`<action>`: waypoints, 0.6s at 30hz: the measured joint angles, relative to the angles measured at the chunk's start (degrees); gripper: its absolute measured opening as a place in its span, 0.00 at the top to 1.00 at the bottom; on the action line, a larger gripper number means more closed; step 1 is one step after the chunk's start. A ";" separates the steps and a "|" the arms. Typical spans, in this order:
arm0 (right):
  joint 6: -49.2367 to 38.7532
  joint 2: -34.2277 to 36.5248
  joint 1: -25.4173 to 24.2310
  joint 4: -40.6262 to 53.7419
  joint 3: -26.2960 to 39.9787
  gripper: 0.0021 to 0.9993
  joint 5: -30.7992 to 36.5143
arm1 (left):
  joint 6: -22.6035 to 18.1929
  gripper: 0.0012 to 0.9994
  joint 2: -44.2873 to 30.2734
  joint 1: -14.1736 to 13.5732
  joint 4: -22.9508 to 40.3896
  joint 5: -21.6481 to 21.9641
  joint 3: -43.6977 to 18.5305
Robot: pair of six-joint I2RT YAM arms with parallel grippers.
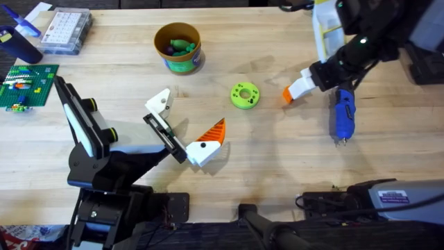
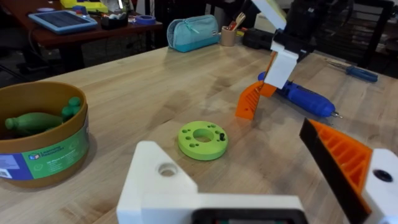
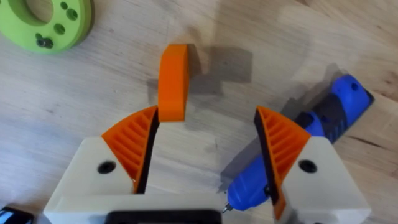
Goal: Pick up the gripper from the table and insert it into the empty holder that is missing its gripper. Then pick up a screw, insert it into the mounting hole, and use the screwdriver to tighten it. Finally, clean up the table by picking up the vegetable and placing it into the bucket.
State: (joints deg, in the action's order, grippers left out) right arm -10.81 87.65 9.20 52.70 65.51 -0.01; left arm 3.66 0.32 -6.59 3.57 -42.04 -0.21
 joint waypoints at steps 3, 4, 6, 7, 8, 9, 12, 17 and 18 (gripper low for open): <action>0.02 1.45 0.27 0.06 -0.14 0.11 -0.06 | 0.00 0.01 -0.31 0.00 -0.20 0.02 -0.11; 0.02 1.45 0.27 0.09 -0.15 0.11 -0.26 | 0.00 0.01 -0.31 0.00 -0.20 0.02 -0.11; 0.04 1.35 0.25 0.07 -0.15 0.11 -1.96 | 0.00 0.01 -0.31 0.00 -0.20 0.02 -0.11; 0.05 1.33 0.23 0.09 -0.15 0.11 -3.30 | 0.00 0.01 -0.31 -0.02 -0.20 0.04 -0.11; 0.05 1.32 0.23 0.09 -0.15 0.11 -4.29 | 0.00 0.01 -0.31 0.00 -0.20 0.02 -0.11; 0.05 1.34 0.27 0.04 -0.15 0.11 -5.09 | 0.00 0.01 -0.31 0.00 -0.20 0.02 -0.11; 0.08 1.33 0.27 -0.34 -0.15 0.11 -6.58 | 0.00 0.01 -0.31 0.00 -0.20 0.02 -0.11; 2.43 1.34 0.27 -1.98 -0.15 0.11 -7.82 | 0.00 0.01 -0.31 0.00 -0.20 0.04 -0.11; 2.94 1.35 0.27 -2.14 -0.15 0.11 -7.88 | 0.00 0.01 -0.31 0.00 -0.20 0.03 -0.11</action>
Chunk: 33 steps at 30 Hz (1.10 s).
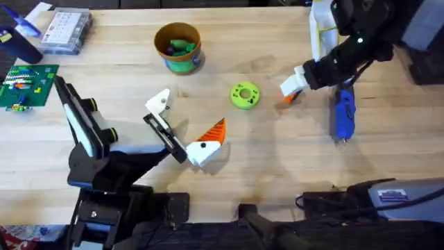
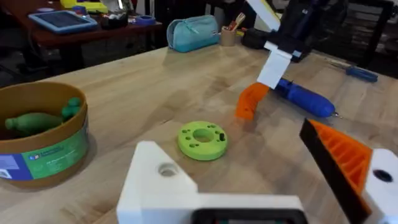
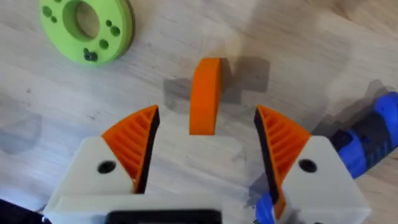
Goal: Pick up the gripper from the table and insert it into the empty holder that is missing its gripper. Then pick up a screw, insert it into the mounting hole, and use the screwdriver to tighten it. Finally, clean up the table by picking up the vegetable and placing it into the bucket.
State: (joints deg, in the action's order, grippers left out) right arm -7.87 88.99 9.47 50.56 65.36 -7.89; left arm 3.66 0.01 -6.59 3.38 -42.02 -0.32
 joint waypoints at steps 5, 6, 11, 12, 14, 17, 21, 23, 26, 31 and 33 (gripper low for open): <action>1.22 0.09 0.00 -1.62 0.00 0.11 0.24 | 0.00 0.01 0.00 0.00 0.00 0.00 0.00; 1.31 0.22 0.00 -1.96 0.00 0.11 0.32 | 0.00 0.01 0.00 0.00 0.00 0.00 0.00; 1.78 2.02 0.53 -2.53 0.00 0.34 1.13 | 0.00 0.01 0.00 0.00 0.00 0.00 0.00; 1.87 2.31 0.75 -2.56 0.00 0.42 1.22 | 0.00 0.01 0.00 0.00 0.00 0.00 0.00; 2.10 2.63 1.21 -2.79 0.00 0.50 1.37 | 0.00 0.01 0.00 -0.02 0.00 0.00 0.00; 2.12 2.62 1.59 -2.97 0.00 0.56 1.47 | 0.00 0.01 0.00 0.00 0.00 0.00 0.00; 2.15 2.63 1.62 -2.86 0.00 0.65 1.58 | 0.00 0.01 0.00 0.00 0.00 0.00 0.00; 2.27 2.62 1.62 -2.77 0.00 0.70 1.63 | 0.00 0.01 0.00 0.00 0.00 0.00 0.00; 2.20 2.62 1.62 -2.58 0.00 0.80 1.77 | 0.00 0.01 0.00 -0.01 0.00 0.00 0.00; 2.33 2.58 1.62 -2.58 0.06 0.99 2.91 | 0.00 0.01 0.00 0.00 0.00 0.00 0.00; 2.31 2.53 1.64 -1.48 0.42 0.99 3.27 | 0.00 0.01 0.00 0.00 0.00 0.00 0.00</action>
State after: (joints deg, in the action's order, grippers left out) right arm -5.56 91.52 11.12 49.08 65.78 -4.62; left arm 3.66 0.01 -6.59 3.38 -42.02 -0.32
